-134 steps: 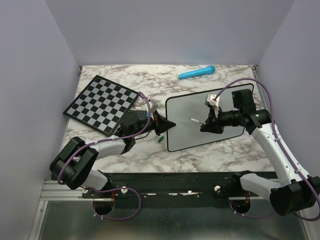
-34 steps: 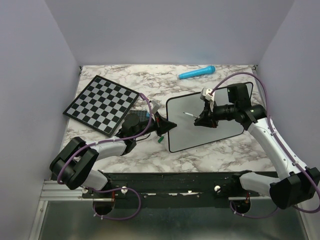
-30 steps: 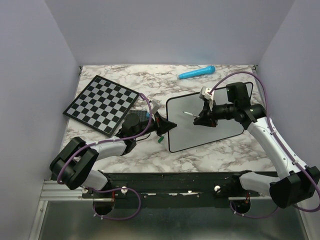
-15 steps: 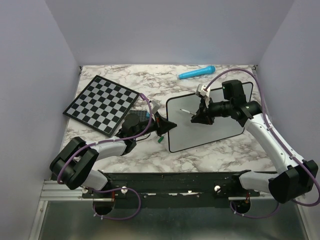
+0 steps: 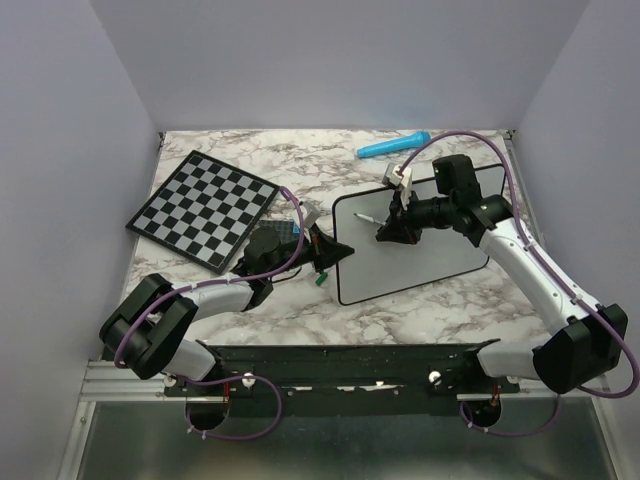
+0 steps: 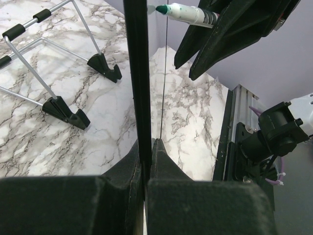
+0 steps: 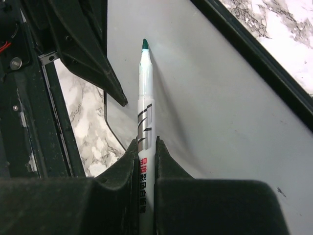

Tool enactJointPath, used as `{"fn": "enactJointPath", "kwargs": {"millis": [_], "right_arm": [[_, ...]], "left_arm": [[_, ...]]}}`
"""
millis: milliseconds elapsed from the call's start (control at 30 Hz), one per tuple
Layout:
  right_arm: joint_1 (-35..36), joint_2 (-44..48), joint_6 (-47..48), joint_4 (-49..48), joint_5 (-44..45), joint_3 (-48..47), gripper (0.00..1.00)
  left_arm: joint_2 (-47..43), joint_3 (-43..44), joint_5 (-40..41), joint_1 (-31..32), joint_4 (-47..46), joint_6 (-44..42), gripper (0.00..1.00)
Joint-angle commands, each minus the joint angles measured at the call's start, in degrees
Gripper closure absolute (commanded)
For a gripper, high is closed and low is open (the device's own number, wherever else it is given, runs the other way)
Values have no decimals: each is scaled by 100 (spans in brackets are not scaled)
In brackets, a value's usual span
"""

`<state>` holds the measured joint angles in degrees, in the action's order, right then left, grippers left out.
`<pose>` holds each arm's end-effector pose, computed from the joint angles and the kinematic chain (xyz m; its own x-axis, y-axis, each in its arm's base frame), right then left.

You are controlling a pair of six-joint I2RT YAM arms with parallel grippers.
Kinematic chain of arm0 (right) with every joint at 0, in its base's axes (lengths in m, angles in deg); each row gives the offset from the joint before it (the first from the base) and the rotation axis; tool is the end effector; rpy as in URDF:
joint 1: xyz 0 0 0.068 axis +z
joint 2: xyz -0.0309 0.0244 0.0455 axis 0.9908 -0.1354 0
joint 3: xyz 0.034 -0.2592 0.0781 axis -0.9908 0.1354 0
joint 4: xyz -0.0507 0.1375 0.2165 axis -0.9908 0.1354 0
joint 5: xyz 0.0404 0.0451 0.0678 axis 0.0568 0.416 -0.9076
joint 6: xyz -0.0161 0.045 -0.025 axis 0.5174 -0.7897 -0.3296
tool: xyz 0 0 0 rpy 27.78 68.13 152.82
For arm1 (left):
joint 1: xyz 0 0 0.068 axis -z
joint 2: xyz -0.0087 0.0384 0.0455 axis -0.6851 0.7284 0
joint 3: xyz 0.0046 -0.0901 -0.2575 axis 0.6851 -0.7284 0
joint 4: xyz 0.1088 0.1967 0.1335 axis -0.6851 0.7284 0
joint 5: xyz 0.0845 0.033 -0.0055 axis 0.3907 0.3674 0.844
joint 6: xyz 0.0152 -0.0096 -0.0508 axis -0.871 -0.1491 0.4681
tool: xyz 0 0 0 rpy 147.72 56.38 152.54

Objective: Write a sentence on the whiteboard

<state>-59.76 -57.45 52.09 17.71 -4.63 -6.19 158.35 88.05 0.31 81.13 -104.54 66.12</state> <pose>0.2419 0.1263 0.3330 -0.2661 -0.4512 -0.8518 -0.9372 0.3278 0.1192 0.2121 -0.1868 0.2212 -0.4286 -0.2100 -0.8788 0.8132 0.3343 -0.4765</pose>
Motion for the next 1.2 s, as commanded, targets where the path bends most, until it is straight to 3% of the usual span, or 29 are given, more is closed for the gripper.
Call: {"fn": "enactJointPath", "kwargs": {"millis": [0, 867, 1167], "right_arm": [[48, -49, -133, -135, 222, -154, 100], [-303, 372, -238, -161, 917, 224, 99], [-286, 285, 140, 129, 118, 84, 99]], "left_arm": [[88, -1, 342, 8, 214, -561, 100], [79, -1, 342, 26, 267, -614, 100], [141, 25, 324, 26, 241, -605, 100]]}}
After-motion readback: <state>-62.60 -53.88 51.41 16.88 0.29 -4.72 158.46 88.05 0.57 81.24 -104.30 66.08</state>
